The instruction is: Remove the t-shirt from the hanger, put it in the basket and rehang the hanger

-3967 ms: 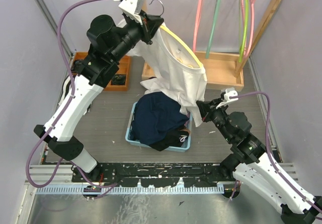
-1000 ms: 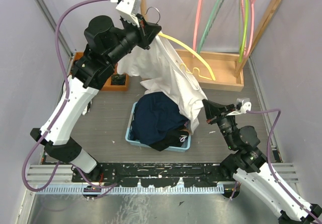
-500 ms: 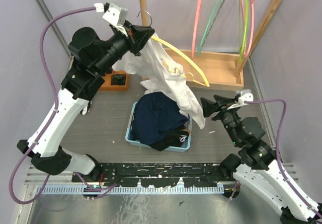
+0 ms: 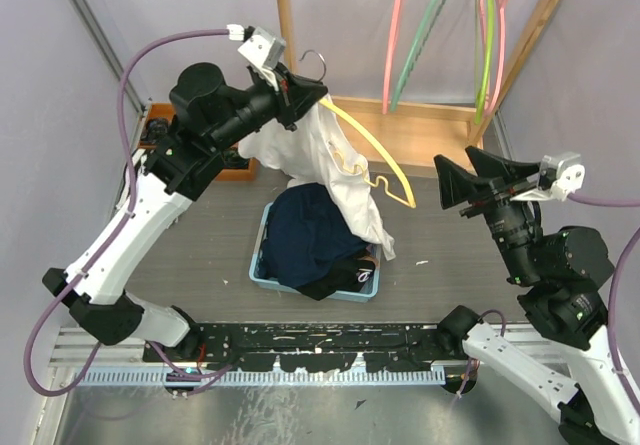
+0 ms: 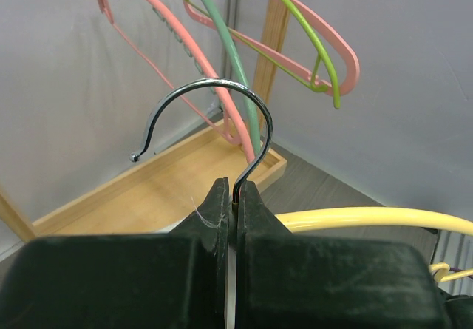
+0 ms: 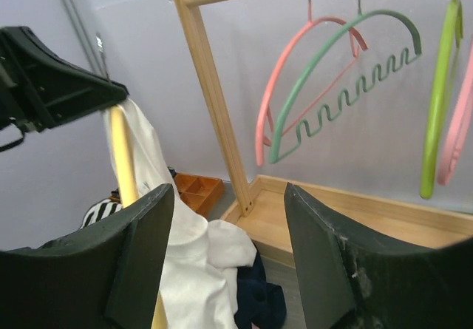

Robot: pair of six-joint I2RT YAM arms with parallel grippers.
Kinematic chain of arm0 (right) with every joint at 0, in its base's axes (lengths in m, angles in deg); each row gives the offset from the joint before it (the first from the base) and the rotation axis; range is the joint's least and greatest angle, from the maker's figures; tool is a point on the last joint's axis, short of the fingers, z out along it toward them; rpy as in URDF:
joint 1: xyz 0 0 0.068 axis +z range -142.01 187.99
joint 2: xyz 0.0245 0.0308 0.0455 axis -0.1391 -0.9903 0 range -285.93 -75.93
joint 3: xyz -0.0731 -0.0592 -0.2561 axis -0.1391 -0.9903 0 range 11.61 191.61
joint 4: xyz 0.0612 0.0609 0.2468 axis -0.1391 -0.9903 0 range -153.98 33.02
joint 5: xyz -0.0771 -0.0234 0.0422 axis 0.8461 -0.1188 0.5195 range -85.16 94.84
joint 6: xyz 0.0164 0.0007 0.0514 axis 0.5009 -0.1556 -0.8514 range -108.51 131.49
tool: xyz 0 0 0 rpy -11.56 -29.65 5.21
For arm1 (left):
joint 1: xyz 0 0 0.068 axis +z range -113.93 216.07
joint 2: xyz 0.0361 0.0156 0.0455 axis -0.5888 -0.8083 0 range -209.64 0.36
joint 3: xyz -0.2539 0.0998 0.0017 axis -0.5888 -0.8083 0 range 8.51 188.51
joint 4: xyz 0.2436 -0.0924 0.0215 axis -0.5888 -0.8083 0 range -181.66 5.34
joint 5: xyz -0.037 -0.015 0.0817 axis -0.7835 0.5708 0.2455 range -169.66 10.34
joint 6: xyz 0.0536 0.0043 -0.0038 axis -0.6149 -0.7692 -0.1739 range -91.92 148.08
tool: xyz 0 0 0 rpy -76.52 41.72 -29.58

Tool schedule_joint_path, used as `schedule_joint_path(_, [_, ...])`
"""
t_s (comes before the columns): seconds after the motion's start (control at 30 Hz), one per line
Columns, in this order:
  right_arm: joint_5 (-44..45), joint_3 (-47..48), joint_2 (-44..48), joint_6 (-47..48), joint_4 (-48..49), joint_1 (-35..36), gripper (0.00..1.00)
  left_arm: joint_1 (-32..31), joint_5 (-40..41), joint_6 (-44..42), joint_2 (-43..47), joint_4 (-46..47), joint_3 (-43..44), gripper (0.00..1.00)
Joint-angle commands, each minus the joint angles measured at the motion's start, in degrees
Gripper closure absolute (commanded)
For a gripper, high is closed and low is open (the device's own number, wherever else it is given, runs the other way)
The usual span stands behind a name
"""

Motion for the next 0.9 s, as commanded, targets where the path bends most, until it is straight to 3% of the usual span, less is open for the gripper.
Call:
schedule_joint_path(0.0, [-7.4,6.0,-5.7,1.8,0.2,-0.1,0.33,-1.6,-1.8,0.5,-2.0,1.8,1.5,1.00])
schedule_joint_path(0.37, [-9.9,12.5,-16.3,0.3,-2.9,-0.1,0.33,-5.5,0.3,-2.8,-6.8,-3.1,6.0,1.00])
schedule_joint_path(0.63, [-11.6,11.8,-19.4,-1.1,-5.5,-0.1,0.33,-6.3,0.8,-3.8,-7.2,-3.0,6.0,1.00])
schedule_joint_path(0.87, [-12.5,8.9,-19.1,-1.7,-4.8,-0.1,0.44,-6.8,1.0,-4.2,-7.3,-3.2,6.4,1.00])
